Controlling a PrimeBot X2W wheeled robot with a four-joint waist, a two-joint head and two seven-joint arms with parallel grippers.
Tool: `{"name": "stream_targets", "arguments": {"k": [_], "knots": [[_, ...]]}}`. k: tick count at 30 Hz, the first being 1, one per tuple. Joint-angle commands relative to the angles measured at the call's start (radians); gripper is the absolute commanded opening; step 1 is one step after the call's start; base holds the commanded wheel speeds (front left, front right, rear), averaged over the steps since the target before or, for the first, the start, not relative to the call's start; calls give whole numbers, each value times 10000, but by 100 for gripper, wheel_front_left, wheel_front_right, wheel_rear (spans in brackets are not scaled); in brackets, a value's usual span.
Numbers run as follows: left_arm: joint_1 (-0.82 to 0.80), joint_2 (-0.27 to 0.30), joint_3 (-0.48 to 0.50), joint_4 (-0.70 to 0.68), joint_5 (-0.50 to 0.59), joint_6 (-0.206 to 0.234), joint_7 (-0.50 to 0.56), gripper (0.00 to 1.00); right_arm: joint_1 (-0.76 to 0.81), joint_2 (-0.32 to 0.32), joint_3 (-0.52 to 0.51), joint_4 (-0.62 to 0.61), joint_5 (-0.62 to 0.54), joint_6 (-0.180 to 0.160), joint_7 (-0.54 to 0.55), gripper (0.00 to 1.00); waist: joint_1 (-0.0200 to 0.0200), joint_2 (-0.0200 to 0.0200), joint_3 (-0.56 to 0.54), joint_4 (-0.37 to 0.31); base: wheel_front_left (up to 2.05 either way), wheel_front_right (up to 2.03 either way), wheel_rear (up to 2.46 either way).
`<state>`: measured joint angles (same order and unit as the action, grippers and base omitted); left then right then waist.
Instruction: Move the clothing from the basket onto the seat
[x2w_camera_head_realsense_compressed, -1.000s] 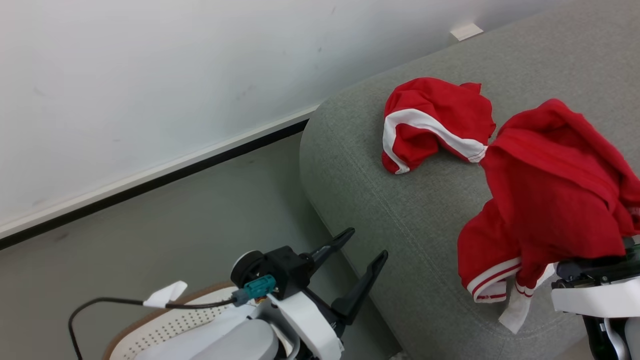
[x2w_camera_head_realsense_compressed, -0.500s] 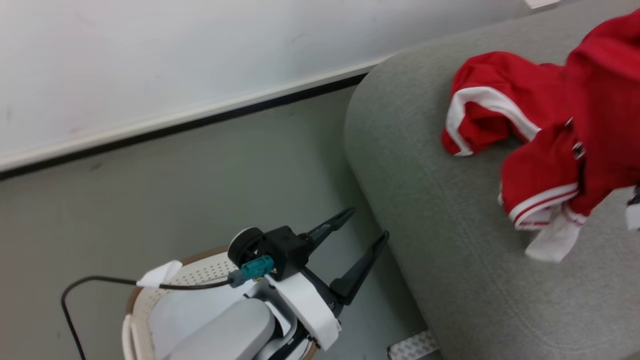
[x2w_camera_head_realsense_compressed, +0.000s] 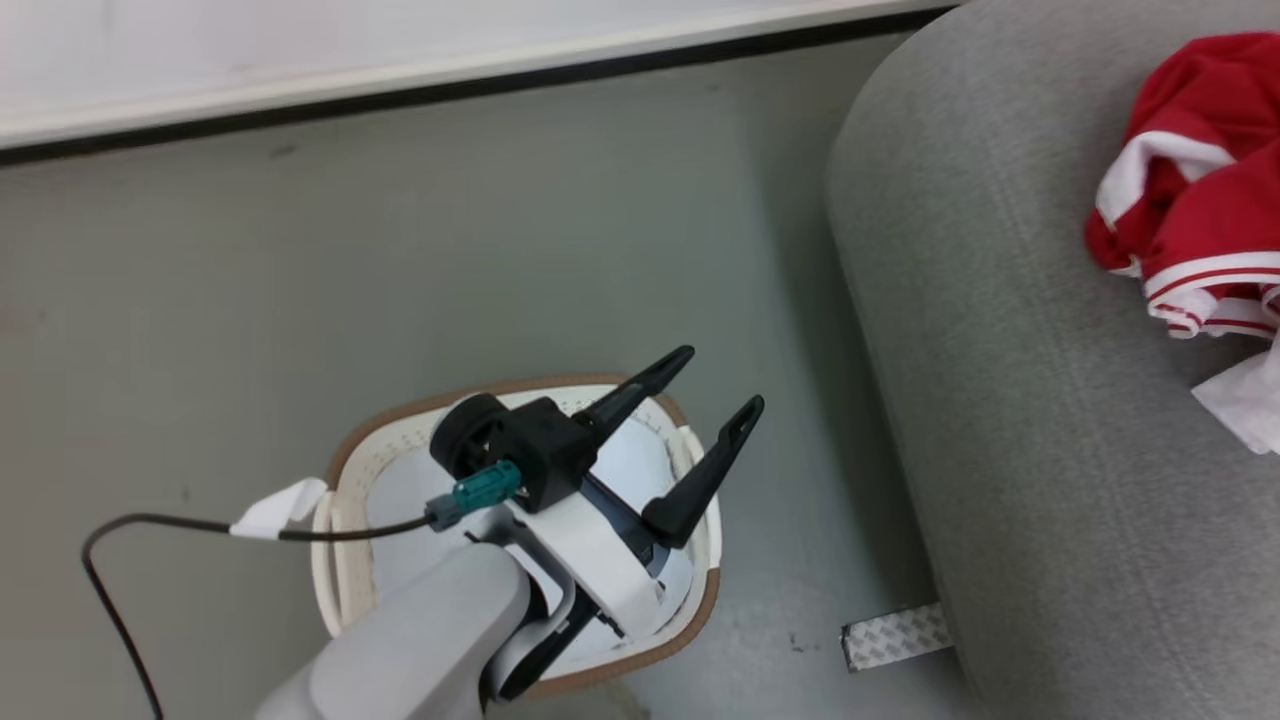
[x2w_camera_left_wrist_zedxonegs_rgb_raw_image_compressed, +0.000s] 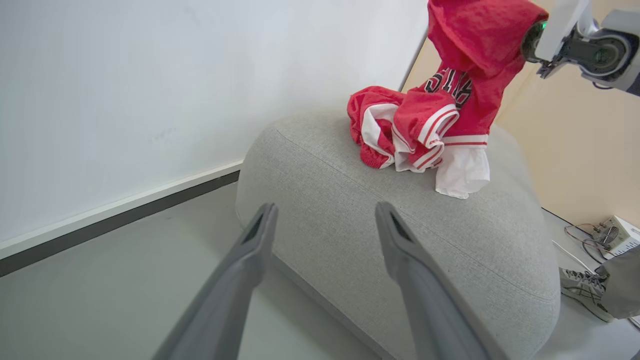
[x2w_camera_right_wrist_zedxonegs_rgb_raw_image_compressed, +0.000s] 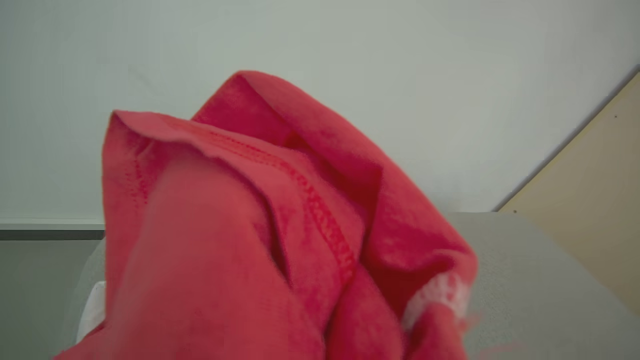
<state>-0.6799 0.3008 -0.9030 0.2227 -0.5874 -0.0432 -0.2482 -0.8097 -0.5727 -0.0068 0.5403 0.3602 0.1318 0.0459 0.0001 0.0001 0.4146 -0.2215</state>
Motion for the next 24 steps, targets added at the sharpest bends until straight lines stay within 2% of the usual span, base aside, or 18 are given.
{"name": "stream_targets", "arguments": {"k": [1, 4, 8, 14, 15, 16, 17, 18, 24], "knots": [[-199, 126, 64, -39, 81, -21, -49, 100, -462, -256, 125, 736, -98, -23, 306, 0, -1, -1, 607, 454, 0, 0, 0], [-389, 129, 71, -90, 143, -63, -41, 100, -894, -635, 272, 1762, -224, -23, 911, 0, -1, -1, 903, 662, 0, 0, 0], [-475, 123, 84, -93, 177, -56, -51, 100, -1220, -937, 417, 2546, -312, -23, 1365, 0, -1, -1, 1078, 814, 0, 0, 0], [-362, 105, 73, 16, 102, -70, -74, 100, -1182, -1074, 663, 3596, -126, -23, 2353, 0, -1, -1, 983, 907, 0, 0, 0], [-338, 102, 78, 53, 73, -65, -74, 100, -1153, -1074, 722, 3644, -78, -23, 2395, 11, -1, -1, 939, 903, 0, 0, 0], [-328, 104, 92, 84, 61, -65, -78, 100, -1133, -1080, 777, 3686, -36, -23, 2404, 35, -1, -1, 897, 896, 0, 0, 0], [-311, 109, 107, 107, 44, -57, -81, 100, -1102, -1039, 861, 3702, 35, -23, 2388, 92, -1, -1, 840, 877, 0, 0, 0], [-295, 110, 120, 129, 23, -49, -80, 100, -1063, -999, 951, 3714, 124, -23, 2422, 100, -1, -1, 777, 854, 0, 0, 0], [-40, -14, 116, 300, -112, -53, -123, 100, -638, -886, 1837, 3568, 812, -23, 2948, 100, -1, -1, 64, 618, 0, 0, 0]]}}
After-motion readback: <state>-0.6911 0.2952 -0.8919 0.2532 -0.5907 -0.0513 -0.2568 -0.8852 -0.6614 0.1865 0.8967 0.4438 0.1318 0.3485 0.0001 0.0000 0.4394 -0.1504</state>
